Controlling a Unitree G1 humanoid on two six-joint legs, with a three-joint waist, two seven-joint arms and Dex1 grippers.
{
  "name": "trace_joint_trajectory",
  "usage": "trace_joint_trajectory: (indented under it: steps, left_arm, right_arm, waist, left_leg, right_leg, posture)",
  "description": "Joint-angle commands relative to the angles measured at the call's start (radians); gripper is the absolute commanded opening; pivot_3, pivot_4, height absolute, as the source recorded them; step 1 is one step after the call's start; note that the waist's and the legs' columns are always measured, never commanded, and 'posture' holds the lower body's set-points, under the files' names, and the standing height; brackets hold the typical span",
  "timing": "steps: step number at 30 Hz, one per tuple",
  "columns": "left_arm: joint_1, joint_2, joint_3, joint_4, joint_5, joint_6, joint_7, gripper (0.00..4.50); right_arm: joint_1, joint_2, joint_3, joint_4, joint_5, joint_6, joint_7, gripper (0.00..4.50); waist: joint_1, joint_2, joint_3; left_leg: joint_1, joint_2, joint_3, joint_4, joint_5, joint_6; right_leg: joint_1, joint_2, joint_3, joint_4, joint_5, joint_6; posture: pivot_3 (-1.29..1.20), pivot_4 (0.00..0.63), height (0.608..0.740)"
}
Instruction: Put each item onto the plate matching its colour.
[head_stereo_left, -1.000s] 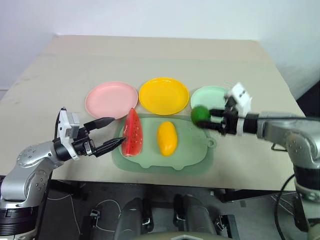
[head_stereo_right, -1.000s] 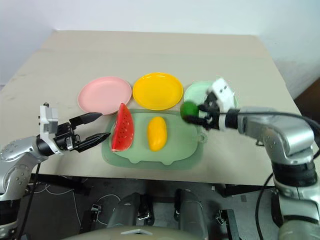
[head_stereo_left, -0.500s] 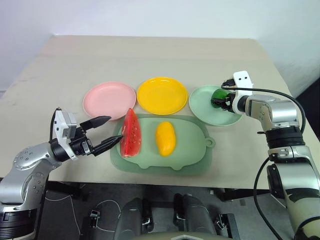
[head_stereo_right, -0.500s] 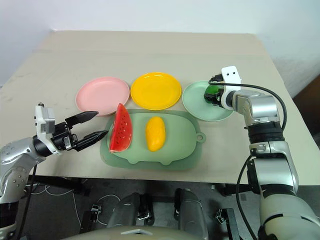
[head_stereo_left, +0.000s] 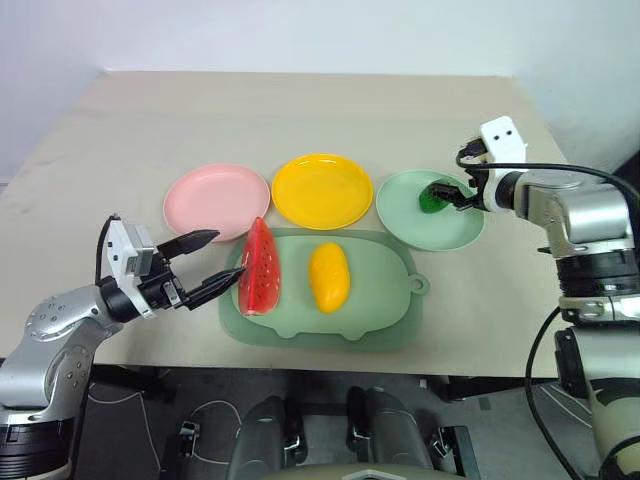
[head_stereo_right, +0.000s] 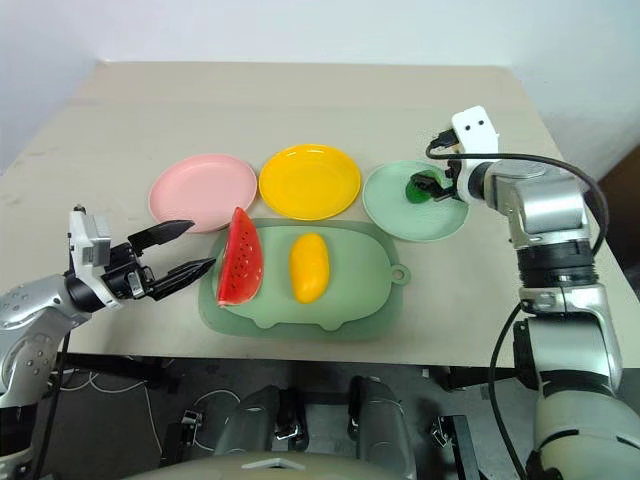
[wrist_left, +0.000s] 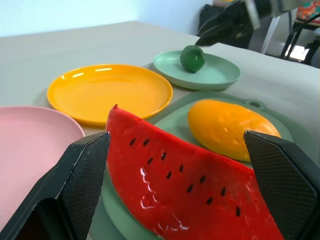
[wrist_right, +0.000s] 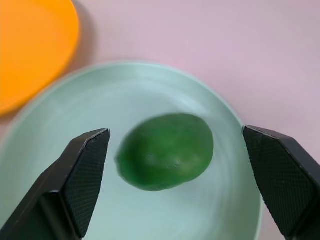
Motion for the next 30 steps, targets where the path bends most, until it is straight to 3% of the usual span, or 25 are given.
trace_joint_trajectory:
  steps: [1,5,9,15,30]
  left_arm:
    - [-0.001,0.002,0.021,-0.019,-0.006,-0.019,-0.008,4.50]
    - [-0.004,0.003,0.022,-0.018,-0.009,-0.017,-0.015,4.50]
    - [-0.009,0.006,0.029,-0.014,-0.009,-0.022,-0.021,4.50]
    - [-0.008,0.012,0.029,-0.021,-0.006,-0.017,-0.030,4.50]
    - [-0.034,0.027,0.016,0.027,0.014,-0.034,-0.084,4.50]
  right_arm:
    - [0.015,0.004,-0.105,-0.205,0.147,0.117,0.057,4.49]
    - [0.018,0.053,-0.149,-0.300,0.232,0.276,0.018,4.49]
    - [0.010,0.184,-0.237,-0.396,0.343,0.473,-0.033,4.49]
    - [0.079,0.245,-0.203,-0.482,0.387,0.596,-0.073,4.49]
    - [0.035,0.380,-0.020,-0.319,0.653,0.612,-0.355,4.49]
  waist:
    - [-0.001,0.000,0.000]
    - [-0.002,0.000,0.000]
    - [-0.002,0.000,0.000]
    - [0.004,0.000,0.000]
    - [-0.004,0.000,0.000]
  left_leg:
    - [0.000,0.000,0.000,0.000,0.000,0.000]
    - [0.001,0.000,0.000,0.000,0.000,0.000]
    - [0.001,0.000,0.000,0.000,0.000,0.000]
    - [0.000,0.000,0.000,-0.001,0.000,0.000]
    - [0.001,0.000,0.001,-0.004,0.001,-0.002]
  right_leg:
    - [0.000,0.000,0.000,0.000,0.000,0.000]
    - [0.000,0.000,0.000,0.000,0.000,0.000]
    - [0.001,0.000,0.000,0.000,0.000,0.000]
    - [0.000,0.000,0.000,-0.001,0.000,0.000]
    - [-0.001,0.001,0.000,-0.001,0.000,0.000]
  posture:
    - [0.00,0.150,0.696]
    - [0.00,0.150,0.696]
    - [0.00,0.150,0.696]
    - [0.00,0.150,0.696]
    - [0.00,0.150,0.696]
